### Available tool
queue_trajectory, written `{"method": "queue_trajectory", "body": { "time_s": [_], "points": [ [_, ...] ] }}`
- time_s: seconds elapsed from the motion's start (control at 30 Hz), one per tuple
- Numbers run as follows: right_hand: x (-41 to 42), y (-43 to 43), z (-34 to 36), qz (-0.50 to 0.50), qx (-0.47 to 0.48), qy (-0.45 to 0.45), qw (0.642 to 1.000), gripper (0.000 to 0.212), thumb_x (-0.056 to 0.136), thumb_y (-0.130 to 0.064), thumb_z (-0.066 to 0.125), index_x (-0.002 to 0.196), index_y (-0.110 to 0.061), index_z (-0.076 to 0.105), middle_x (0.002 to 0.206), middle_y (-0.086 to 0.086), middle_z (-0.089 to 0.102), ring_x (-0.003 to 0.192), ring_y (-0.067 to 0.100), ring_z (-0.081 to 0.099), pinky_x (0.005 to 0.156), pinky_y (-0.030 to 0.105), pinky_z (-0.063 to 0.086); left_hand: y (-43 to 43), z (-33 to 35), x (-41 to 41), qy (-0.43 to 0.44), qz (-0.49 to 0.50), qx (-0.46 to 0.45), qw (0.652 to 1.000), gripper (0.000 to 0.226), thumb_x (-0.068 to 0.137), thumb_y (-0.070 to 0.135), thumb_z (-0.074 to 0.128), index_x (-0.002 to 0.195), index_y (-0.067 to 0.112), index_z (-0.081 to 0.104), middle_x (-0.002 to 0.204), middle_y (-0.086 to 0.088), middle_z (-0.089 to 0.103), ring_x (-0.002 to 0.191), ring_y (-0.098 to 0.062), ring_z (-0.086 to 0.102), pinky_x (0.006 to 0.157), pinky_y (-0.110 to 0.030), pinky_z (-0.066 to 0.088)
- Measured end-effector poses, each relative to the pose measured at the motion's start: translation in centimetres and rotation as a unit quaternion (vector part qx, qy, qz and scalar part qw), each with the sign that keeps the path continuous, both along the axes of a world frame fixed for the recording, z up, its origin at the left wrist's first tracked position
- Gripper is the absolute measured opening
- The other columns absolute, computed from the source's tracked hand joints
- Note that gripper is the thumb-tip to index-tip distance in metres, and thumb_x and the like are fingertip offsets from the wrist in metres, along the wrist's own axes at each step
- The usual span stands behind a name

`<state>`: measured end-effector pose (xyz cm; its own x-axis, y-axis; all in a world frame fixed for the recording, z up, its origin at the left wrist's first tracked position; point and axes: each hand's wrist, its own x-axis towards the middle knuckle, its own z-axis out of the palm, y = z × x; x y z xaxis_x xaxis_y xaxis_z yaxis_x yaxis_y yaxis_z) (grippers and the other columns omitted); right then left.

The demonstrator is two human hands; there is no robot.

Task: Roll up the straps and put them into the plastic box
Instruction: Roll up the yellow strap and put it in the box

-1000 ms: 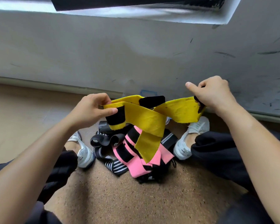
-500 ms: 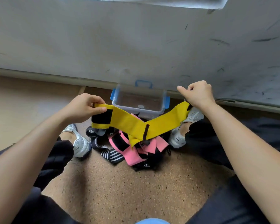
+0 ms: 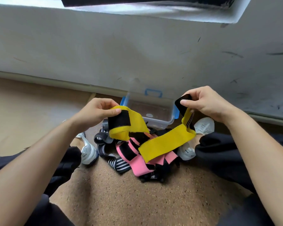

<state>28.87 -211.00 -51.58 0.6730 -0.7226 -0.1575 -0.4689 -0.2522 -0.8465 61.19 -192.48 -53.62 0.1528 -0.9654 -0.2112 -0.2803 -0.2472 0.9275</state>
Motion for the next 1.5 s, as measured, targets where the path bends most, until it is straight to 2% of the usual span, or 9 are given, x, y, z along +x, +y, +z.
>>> {"method": "queue_trajectory", "body": {
  "time_s": [0.13,0.2,0.37,0.57,0.7,0.93,1.07,1.3,1.5],
  "points": [
    [0.3,0.3,2.8,0.036,-0.061,0.005,0.997,0.006,0.096,-0.011,0.070,0.096,-0.008,0.076,0.089,0.014,0.077,0.083,0.036,0.072,0.085,0.047,0.057,-0.1,0.7,-0.2,0.021,-0.003,-0.030,0.999,0.019,0.093,0.012,0.068,0.104,-0.004,0.070,0.092,-0.008,0.071,0.086,-0.014,0.065,0.078,-0.020,0.054],
    [0.8,1.0,4.4,0.048,-0.066,-0.040,0.996,0.007,0.096,-0.009,0.069,0.097,-0.006,0.075,0.089,0.014,0.077,0.080,0.028,0.072,0.087,0.049,0.057,-0.2,1.2,-0.4,0.035,-0.010,-0.039,0.999,0.027,0.090,0.019,0.069,0.106,-0.003,0.071,0.095,-0.010,0.072,0.088,-0.015,0.065,0.080,-0.022,0.054],
    [3.5,4.4,4.9,0.089,0.019,-0.147,0.985,0.008,0.094,-0.004,0.069,0.099,-0.002,0.074,0.086,0.007,0.077,0.080,0.012,0.068,0.078,0.025,0.056,-0.3,2.5,-1.2,0.091,-0.045,-0.044,0.994,0.022,0.091,0.027,0.070,0.100,0.006,0.071,0.091,-0.008,0.067,0.087,-0.016,0.061,0.080,-0.021,0.051],
    [5.9,7.1,0.3,0.141,0.177,-0.154,0.962,0.019,0.093,-0.010,0.069,0.109,-0.002,0.072,0.137,0.005,0.066,0.121,0.027,0.066,0.103,0.045,0.053,-0.5,3.0,-2.5,0.125,-0.109,-0.039,0.985,0.015,0.095,0.019,0.064,0.102,0.009,0.073,0.094,-0.012,0.067,0.090,-0.023,0.061,0.083,-0.029,0.051],
    [6.4,7.7,-0.8,0.131,0.228,-0.163,0.951,0.027,0.095,-0.015,0.066,0.114,0.003,0.066,0.108,0.015,0.070,0.100,0.025,0.067,0.092,0.042,0.054,-0.5,3.1,-3.3,0.140,-0.113,-0.047,0.983,0.017,0.096,0.016,0.062,0.103,0.004,0.070,0.093,-0.011,0.069,0.089,-0.020,0.065,0.081,-0.028,0.054],
    [6.6,7.4,-1.4,0.019,0.247,-0.224,0.943,0.031,0.086,-0.028,0.076,0.105,-0.004,0.069,0.103,0.017,0.069,0.095,0.029,0.064,0.089,0.044,0.053,-0.5,2.9,-3.2,0.087,-0.066,-0.031,0.994,0.017,0.096,0.025,0.069,0.097,0.009,0.065,0.084,-0.001,0.068,0.077,-0.011,0.064,0.070,-0.021,0.053],
    [6.3,7.5,-1.3,-0.052,0.243,-0.240,0.938,0.005,0.095,-0.013,0.069,0.094,-0.008,0.069,0.087,0.012,0.069,0.081,0.026,0.063,0.077,0.037,0.053,-0.4,2.6,-3.0,0.093,-0.022,-0.040,0.995,0.019,0.090,0.023,0.066,0.097,0.007,0.059,0.073,0.000,0.066,0.067,-0.009,0.062,0.063,-0.019,0.052],
    [7.1,9.5,-1.6,-0.135,0.312,-0.257,0.905,0.014,0.100,-0.005,0.057,0.095,-0.003,0.070,0.092,0.021,0.067,0.085,0.029,0.063,0.071,0.031,0.052,-0.7,1.7,-3.8,0.117,0.075,-0.073,0.988,0.013,0.097,-0.004,0.061,0.098,0.007,0.055,0.074,0.001,0.074,0.069,-0.012,0.071,0.061,-0.022,0.055],
    [7.9,10.8,-2.0,-0.131,0.264,-0.286,0.912,0.013,0.098,-0.010,0.065,0.104,-0.012,0.076,0.101,0.012,0.078,0.097,0.027,0.073,0.086,0.039,0.058,-0.6,0.6,-5.9,0.175,0.116,-0.051,0.976,0.013,0.100,0.005,0.063,0.109,0.011,0.056,0.100,-0.018,0.068,0.091,-0.033,0.059,0.077,-0.051,0.043]
  ]
}}
